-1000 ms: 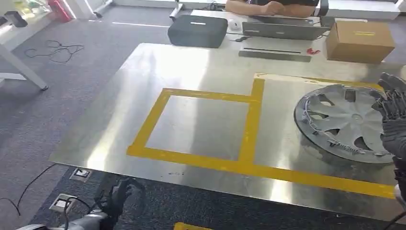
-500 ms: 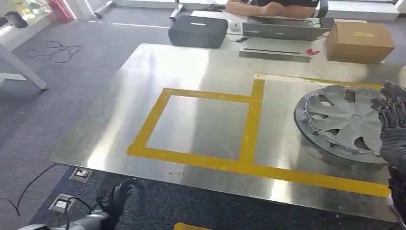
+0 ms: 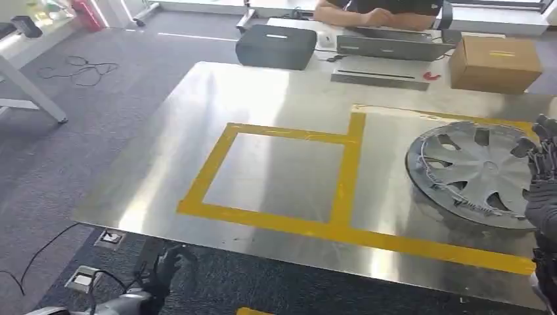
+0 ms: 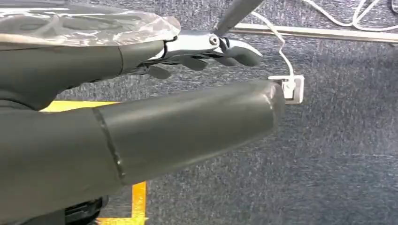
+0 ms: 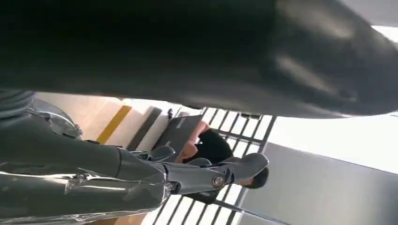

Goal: Take the parts from the cabinet and place them on the table.

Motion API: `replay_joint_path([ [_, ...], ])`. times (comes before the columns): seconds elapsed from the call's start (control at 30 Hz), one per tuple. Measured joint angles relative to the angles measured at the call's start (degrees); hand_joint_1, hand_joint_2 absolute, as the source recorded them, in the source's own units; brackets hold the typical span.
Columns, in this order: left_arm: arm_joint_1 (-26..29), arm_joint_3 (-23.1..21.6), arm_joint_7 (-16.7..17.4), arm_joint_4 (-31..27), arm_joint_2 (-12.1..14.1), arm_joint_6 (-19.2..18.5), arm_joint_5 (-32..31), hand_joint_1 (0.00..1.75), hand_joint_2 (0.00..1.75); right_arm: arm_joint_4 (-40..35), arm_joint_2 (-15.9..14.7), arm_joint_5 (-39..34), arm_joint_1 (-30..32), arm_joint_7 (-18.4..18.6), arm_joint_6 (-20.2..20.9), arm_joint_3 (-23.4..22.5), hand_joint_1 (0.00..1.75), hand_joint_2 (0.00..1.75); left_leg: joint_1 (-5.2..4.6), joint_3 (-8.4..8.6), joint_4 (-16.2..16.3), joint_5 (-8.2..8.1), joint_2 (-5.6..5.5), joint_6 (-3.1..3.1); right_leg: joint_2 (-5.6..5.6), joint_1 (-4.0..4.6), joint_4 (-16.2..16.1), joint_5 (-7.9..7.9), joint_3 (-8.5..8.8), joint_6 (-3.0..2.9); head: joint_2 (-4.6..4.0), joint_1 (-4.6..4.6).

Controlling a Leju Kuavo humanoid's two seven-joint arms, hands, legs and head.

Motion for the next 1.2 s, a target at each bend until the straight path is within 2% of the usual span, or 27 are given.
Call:
replay_joint_path([
  [0.03, -0.1, 0.0, 0.0, 0.0, 0.3, 0.1, 0.0, 0.00, 0.00, -0.1, 0.0, 0.2, -0.1, 0.0, 0.0, 0.0, 0.00, 0.00, -0.20, -0.23, 0.4, -0.07, -0.09, -0.55, 0.31, 0.21, -2.7, -0.76, 1.75, 0.11, 0.00, 0.28],
  [0.07, -0.2, 0.0, 0.0, 0.0, 0.2, 0.1, 0.0, 0.00, 0.00, -0.3, 0.0, 0.2, 0.2, 0.2, -0.1, 0.0, 0.00, 0.00, -0.17, -0.16, 0.4, 0.13, -0.19, -0.96, 1.15, 0.61, -1.4, 0.34, 1.41, -1.12, 0.00, 0.09],
  [0.1, -0.3, 0.0, 0.0, 0.0, 0.2, 0.1, 0.0, 0.00, 0.00, -0.3, 0.0, 0.4, 0.1, 0.3, -0.4, 0.0, 0.00, 0.00, -0.34, -0.27, 0.7, 0.25, -0.30, -1.34, 1.05, 0.56, -1.9, -0.35, 1.34, -1.37, 0.00, 0.17],
  [0.17, -0.3, 0.0, 0.0, -0.1, 0.1, 0.1, 0.2, 0.00, 0.00, -0.3, 0.0, 0.9, 0.4, 0.7, -0.5, 0.0, 0.00, 0.00, -0.16, -0.37, 0.6, 0.70, -0.42, -2.14, 1.12, 0.61, -1.6, 0.03, 0.98, -2.33, 0.00, -0.20],
  [0.2, -0.4, 0.0, 0.0, -0.1, 0.1, 0.1, 0.2, 0.00, 0.00, -0.5, 0.0, 1.0, 0.3, 0.8, -0.5, 0.0, 0.00, 0.00, 0.06, -0.61, 1.1, 0.03, -0.23, -2.37, 0.99, 0.39, -1.8, 0.44, 0.79, -3.00, 0.00, -0.17],
  [0.23, -0.4, 0.0, 0.0, -0.1, 0.1, 0.1, 0.2, 0.00, 0.00, -0.7, 0.0, 1.0, 0.3, 0.9, -0.6, -0.1, 0.00, 0.00, 0.04, -1.70, 3.6, -2.44, 0.15, -2.47, 0.98, 0.53, -1.8, 0.74, 0.45, -3.46, 0.00, -0.33],
  [0.3, -0.6, 0.0, 0.0, -0.1, 0.1, 0.1, 0.2, 0.00, 0.00, -0.8, 0.0, 1.0, 0.4, 1.0, -0.7, -0.1, 0.00, 0.00, 0.00, -5.89, 13.8, -8.66, 0.30, -2.66, 0.92, 0.85, -1.8, 1.32, -0.47, -4.17, 0.00, -0.74],
  [0.33, -0.6, 0.0, 0.0, -0.1, 0.1, 0.1, 0.3, 0.00, 0.00, -0.8, 0.0, 1.0, 0.5, 1.2, -0.8, -0.1, 0.00, 0.00, -0.05, -7.63, 18.3, -10.67, 0.30, -2.68, 0.89, 1.09, -1.8, 1.61, -0.92, -4.33, 0.00, -0.94],
  [0.37, -0.6, -0.1, 0.0, -0.1, 0.1, 0.1, 0.4, 0.00, 0.00, -0.8, 0.0, 0.8, 0.6, 1.4, -1.0, -0.1, 0.00, 0.00, -0.13, -8.40, 21.0, -11.44, 0.30, -2.54, 0.89, 1.37, -1.7, 1.89, -1.35, -4.44, 0.00, -1.07],
  [0.4, -0.6, -0.1, 0.0, -0.1, 0.1, 0.1, 0.5, 0.00, 0.00, -0.8, 0.0, 0.7, 0.8, 1.6, -1.0, 0.0, 0.00, 0.00, -0.24, -7.70, 20.6, -10.78, 0.30, -2.27, 0.90, 1.62, -1.7, 2.12, -1.66, -4.51, 0.00, -1.09],
  [0.43, -0.6, -0.1, 0.0, -0.1, 0.1, 0.1, 0.5, 0.00, 0.00, -0.8, 0.0, 0.5, 0.8, 1.7, -1.2, 0.0, 0.00, 0.00, -0.47, -5.40, 17.4, -9.02, 0.29, -1.74, 0.91, 1.91, -1.7, 2.37, -1.95, -4.56, 0.00, -1.14],
  [0.5, -0.8, -0.1, 0.0, -0.2, 0.1, 0.1, 0.6, 0.00, 0.00, -1.2, 0.0, 0.5, 0.8, 1.9, -1.6, -0.1, 0.00, 0.00, -1.38, 1.52, 6.6, -5.41, 0.22, -0.05, 0.93, 2.38, -1.7, 2.71, -2.17, -4.56, 0.00, -1.31],
  [0.53, -1.0, -0.1, 0.0, -0.2, 0.5, 0.1, 0.6, 0.00, 0.00, -1.4, 0.0, 0.5, 0.8, 1.9, -1.7, -0.1, 0.00, 0.00, -1.93, 4.43, 2.2, -5.42, 0.21, 0.97, 0.86, 2.34, -1.7, 2.79, -2.21, -4.50, 0.00, -1.21],
  [0.57, -1.1, -0.1, -0.1, -0.3, 0.5, 0.1, 0.6, 0.00, 0.00, -1.5, 0.0, 0.5, 0.8, 1.9, -1.7, -0.1, 0.00, 0.00, -1.99, 4.91, 1.1, -5.01, 0.91, 0.84, 0.79, 2.62, -1.7, 2.97, -2.38, -4.31, 0.00, -1.14],
  [0.67, -1.3, -0.2, -0.1, -0.4, 0.6, 0.0, 0.6, 0.00, 0.00, -1.7, 0.0, 0.9, 1.1, 2.3, -2.1, -0.1, 0.00, 0.00, -2.40, 4.74, 0.4, -4.54, 0.80, 1.28, 0.66, 2.28, -1.9, 3.51, -2.35, -3.43, 0.00, -1.29],
  [0.7, -1.3, -0.2, -0.1, -0.4, 0.5, -0.1, 0.6, 0.00, 0.00, -2.1, 0.0, 1.4, 1.2, 2.6, -2.2, -0.2, 0.00, 0.00, -1.58, 4.97, -0.7, -3.81, 1.02, 1.41, 0.72, 2.69, -1.7, 3.27, -2.53, -3.20, 0.00, -1.09],
  [0.73, -1.3, -0.2, -0.1, -0.4, 0.5, -0.3, 0.5, 0.00, 0.00, -2.3, 0.0, 1.8, 1.4, 2.8, -2.3, -0.2, 0.00, 0.00, -1.59, 4.90, -1.0, -3.44, 1.20, 1.46, 0.69, 2.50, -0.4, 1.58, -3.36, -2.88, 0.00, -1.05],
  [0.77, -1.4, -0.2, -0.2, -0.4, 0.4, -0.4, 0.5, 0.00, 0.00, -2.5, 0.0, 2.2, 1.5, 3.2, -2.3, -0.2, 0.00, 0.00, -1.48, 4.61, -1.0, -3.27, 1.23, 1.76, 0.64, 2.40, 3.4, -1.54, -4.73, -2.70, 0.00, -0.57],
  [0.83, -1.4, -0.3, -0.2, -0.4, 0.4, -0.5, 0.5, 0.00, 0.00, -2.6, 0.0, 2.6, 2.0, 3.6, -2.4, -0.2, 0.00, 0.00, -1.46, 3.94, -1.0, -2.82, 1.24, 1.80, 0.63, 1.89, 13.6, -6.94, -8.13, -2.05, 0.00, -0.24],
  [0.87, -1.4, -0.4, -0.2, -0.4, 0.3, -0.6, 0.5, 0.00, 0.00, -2.5, 0.0, 2.7, 2.2, 3.9, -2.3, -0.2, 0.00, 0.00, -1.43, 3.58, -0.9, -2.61, 1.25, 1.72, 0.62, 1.69, 16.6, -7.98, -8.89, -1.75, 0.00, -0.11],
  [0.9, -1.4, -0.5, -0.2, -0.4, 0.3, -0.7, 0.5, 0.00, 0.00, -2.5, 0.0, 2.7, 2.3, 4.0, -2.1, -0.2, 0.00, 0.00, -1.38, 3.24, -0.7, -2.41, 1.24, 1.56, 0.58, 1.48, 16.9, -7.52, -8.47, -1.57, 0.00, -0.07],
  [0.93, -1.4, -0.5, -0.2, -0.4, 0.3, -0.7, 0.5, 0.00, 0.00, -2.6, 0.0, 2.7, 2.2, 4.1, -1.9, -0.2, 0.00, 0.00, -1.25, 2.93, -0.6, -2.28, 1.24, 1.42, 0.51, 1.24, 14.5, -5.95, -6.84, -1.33, 0.00, -0.09],
  [1.0, -1.4, -0.5, -0.2, -0.4, 0.2, -0.8, 0.5, 0.00, 0.00, -2.6, 0.0, 2.6, 2.2, 4.2, -1.7, -0.2, 0.00, 0.00, -0.94, 2.51, 0.1, -2.18, 1.22, 1.01, 0.31, 0.70, 3.5, -1.12, -0.12, -0.78, 0.00, -0.05],
  [1.03, -1.5, -0.5, -0.2, -0.4, 0.2, -0.8, 0.5, 0.00, 0.00, -2.6, 0.0, 2.6, 2.1, 4.2, -1.7, -0.2, 0.00, 0.00, -1.01, 2.17, 0.6, -2.24, 1.19, 0.62, 0.22, 0.49, -1.0, -1.27, 2.05, -0.43, 0.00, 0.04],
  [1.07, -1.6, -0.5, -0.2, -0.4, 0.2, -0.8, 0.5, 0.00, 0.00, -2.8, 0.0, 2.6, 2.0, 4.3, -1.7, -0.1, 0.00, 0.00, -1.21, 1.60, 1.0, -2.07, 1.09, 0.28, 0.60, 1.16, -1.9, -1.18, 3.27, -0.88, 0.00, 0.31],
  [1.17, -1.5, -0.5, -0.2, -0.4, 0.3, -0.8, 0.5, 0.00, 0.00, -2.8, 0.0, 2.6, 2.1, 4.3, -1.7, -0.1, 0.00, 0.00, -1.23, 0.97, 1.2, -1.06, 1.06, -0.95, 0.63, 1.21, -1.3, -0.73, 1.93, -1.74, 0.00, -0.04],
  [1.2, -1.5, -0.5, -0.2, -0.4, 0.4, -0.8, 0.5, 0.00, 0.00, -2.8, 0.0, 2.6, 2.0, 4.3, -1.7, -0.1, 0.00, 0.00, -1.19, 0.62, 1.5, -1.15, 1.04, -1.22, 0.48, 0.82, -1.7, -0.22, 1.53, -2.54, 0.00, 0.11],
])
